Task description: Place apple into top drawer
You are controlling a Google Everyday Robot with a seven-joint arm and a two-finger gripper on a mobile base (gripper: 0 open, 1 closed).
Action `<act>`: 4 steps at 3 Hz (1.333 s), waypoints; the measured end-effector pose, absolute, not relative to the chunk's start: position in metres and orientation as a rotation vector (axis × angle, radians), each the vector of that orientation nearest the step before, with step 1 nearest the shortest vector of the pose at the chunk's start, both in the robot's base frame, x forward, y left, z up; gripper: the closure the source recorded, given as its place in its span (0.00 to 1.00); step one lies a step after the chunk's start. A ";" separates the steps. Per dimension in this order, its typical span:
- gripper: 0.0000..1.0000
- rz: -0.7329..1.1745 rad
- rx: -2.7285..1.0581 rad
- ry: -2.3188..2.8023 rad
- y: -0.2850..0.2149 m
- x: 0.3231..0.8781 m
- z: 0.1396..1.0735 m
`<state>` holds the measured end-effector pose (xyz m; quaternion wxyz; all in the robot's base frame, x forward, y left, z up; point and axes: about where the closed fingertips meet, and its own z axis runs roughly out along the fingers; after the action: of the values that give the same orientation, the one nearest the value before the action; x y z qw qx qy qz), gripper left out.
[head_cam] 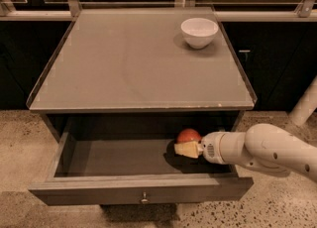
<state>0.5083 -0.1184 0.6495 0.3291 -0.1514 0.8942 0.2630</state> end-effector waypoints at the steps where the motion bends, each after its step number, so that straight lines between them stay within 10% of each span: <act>1: 0.59 0.688 -0.396 2.340 -0.118 0.508 0.649; 4: 0.00 0.688 -0.396 2.340 -0.118 0.508 0.649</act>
Offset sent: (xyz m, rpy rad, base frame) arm 0.0000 0.0000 0.0000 0.0000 0.0000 0.0000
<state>0.5083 -0.1183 0.6495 0.3291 -0.1515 0.8942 0.2630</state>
